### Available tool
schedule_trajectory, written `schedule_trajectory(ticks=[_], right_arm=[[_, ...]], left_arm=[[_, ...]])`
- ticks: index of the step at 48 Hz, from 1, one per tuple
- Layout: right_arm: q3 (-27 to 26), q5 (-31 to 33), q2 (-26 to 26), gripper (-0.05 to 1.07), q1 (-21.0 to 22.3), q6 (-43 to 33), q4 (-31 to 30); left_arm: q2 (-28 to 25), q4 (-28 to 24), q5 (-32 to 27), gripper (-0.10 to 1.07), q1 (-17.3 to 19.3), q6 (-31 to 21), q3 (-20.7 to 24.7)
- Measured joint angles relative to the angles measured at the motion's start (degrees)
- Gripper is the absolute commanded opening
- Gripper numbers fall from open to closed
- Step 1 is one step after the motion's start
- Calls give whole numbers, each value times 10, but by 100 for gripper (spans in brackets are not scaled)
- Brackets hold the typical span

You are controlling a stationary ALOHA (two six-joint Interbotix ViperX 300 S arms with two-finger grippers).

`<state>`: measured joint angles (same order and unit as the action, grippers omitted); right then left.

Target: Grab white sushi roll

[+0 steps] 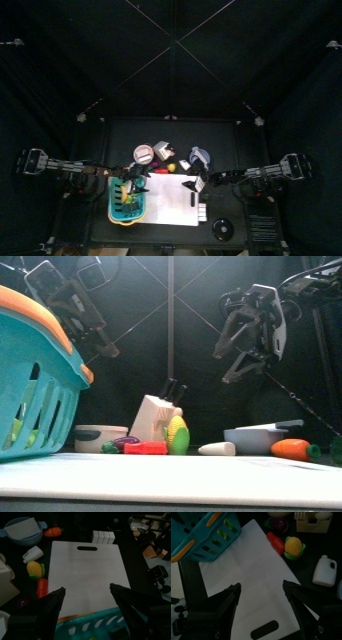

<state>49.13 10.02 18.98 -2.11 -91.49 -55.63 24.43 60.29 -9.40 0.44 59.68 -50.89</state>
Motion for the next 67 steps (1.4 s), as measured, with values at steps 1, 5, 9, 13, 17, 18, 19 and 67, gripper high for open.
schedule_trajectory(ticks=[1, 5, 9, 13, 17, 18, 19, 67], right_arm=[[0, 2, -1, 97, 0, 0, 2], [0, 11, 0, 97, 0, 1, 9], [0, 21, 0, 97, 1, 0, 14], [0, 32, 0, 97, 0, 1, 21], [0, 47, 0, 97, -2, 3, 33], [0, 51, 1, 97, -3, 2, 35], [1, 54, 1, 97, -3, 3, 38], [-62, 390, 31, 97, -198, -4, 427]], left_arm=[[-5, -1, -4, 103, 1, 1, 6], [-25, -4, -9, 103, 1, 0, 31], [-43, -4, -13, 103, 3, 0, 47], [-61, -12, -15, 103, 4, 1, 61], [-78, -25, -15, 103, 5, 1, 72], [-83, -28, -14, 103, 4, 1, 74], [-86, -31, -14, 103, 5, 1, 76], [-153, -61, 140, 103, 36, 2, 102]])
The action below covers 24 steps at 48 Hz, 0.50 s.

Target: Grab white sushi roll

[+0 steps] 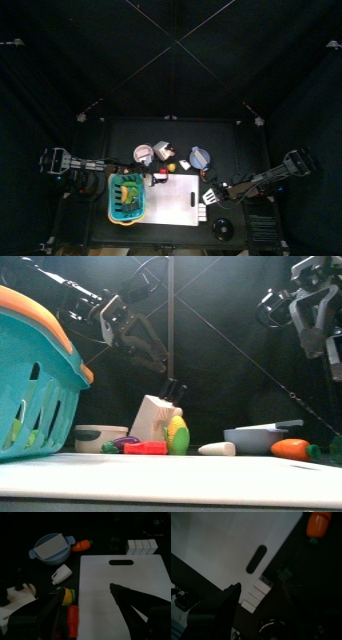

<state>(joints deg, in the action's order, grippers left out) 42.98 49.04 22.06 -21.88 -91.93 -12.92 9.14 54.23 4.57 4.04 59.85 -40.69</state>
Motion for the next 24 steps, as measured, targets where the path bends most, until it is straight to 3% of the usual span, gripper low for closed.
schedule_trajectory(ticks=[12, 24], right_arm=[[-28, 12, -61, 97, -7, -2, 81], [-94, 23, -148, 97, -35, -2, 101]], left_arm=[[4, 7, 13, 103, 1, -1, -4], [3, 30, 15, 103, 2, 0, -7]])
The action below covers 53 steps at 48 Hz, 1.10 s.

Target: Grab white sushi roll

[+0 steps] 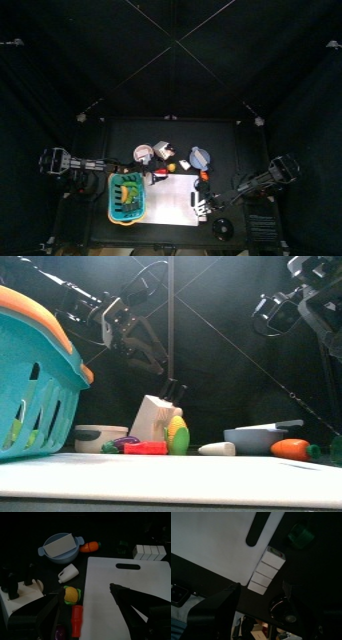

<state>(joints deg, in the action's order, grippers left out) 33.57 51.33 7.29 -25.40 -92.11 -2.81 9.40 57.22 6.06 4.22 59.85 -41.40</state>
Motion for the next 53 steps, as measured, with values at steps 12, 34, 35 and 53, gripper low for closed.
schedule_trajectory(ticks=[12, 34, 35, 53], right_arm=[[-35, 59, -62, 98, -14, -2, 4], [0, 9, -79, 98, -47, -157, -92], [4, 2, -79, 98, -48, -161, -91], [33, -51, -100, 97, -50, -169, -78]], left_arm=[[1, 1, 1, 103, 0, 1, 0], [0, 3, 1, 103, -1, 0, -13], [0, 3, 1, 103, -1, 0, -13], [1, 3, 1, 103, -2, 0, -12]])
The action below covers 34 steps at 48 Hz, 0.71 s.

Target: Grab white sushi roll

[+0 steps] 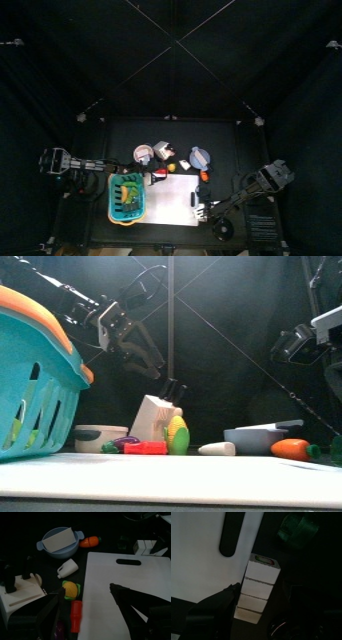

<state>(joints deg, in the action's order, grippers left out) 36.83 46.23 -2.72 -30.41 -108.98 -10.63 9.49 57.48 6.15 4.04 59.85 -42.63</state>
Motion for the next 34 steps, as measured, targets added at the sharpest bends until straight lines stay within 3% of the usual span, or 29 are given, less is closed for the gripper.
schedule_trajectory(ticks=[21, 34], right_arm=[[3, -25, -18, 95, 2, 0, -5], [2, -25, -19, 76, 3, 5, -5]], left_arm=[[0, 0, 1, 103, 0, 0, -3], [-1, 1, 5, 103, 0, 0, -3]])
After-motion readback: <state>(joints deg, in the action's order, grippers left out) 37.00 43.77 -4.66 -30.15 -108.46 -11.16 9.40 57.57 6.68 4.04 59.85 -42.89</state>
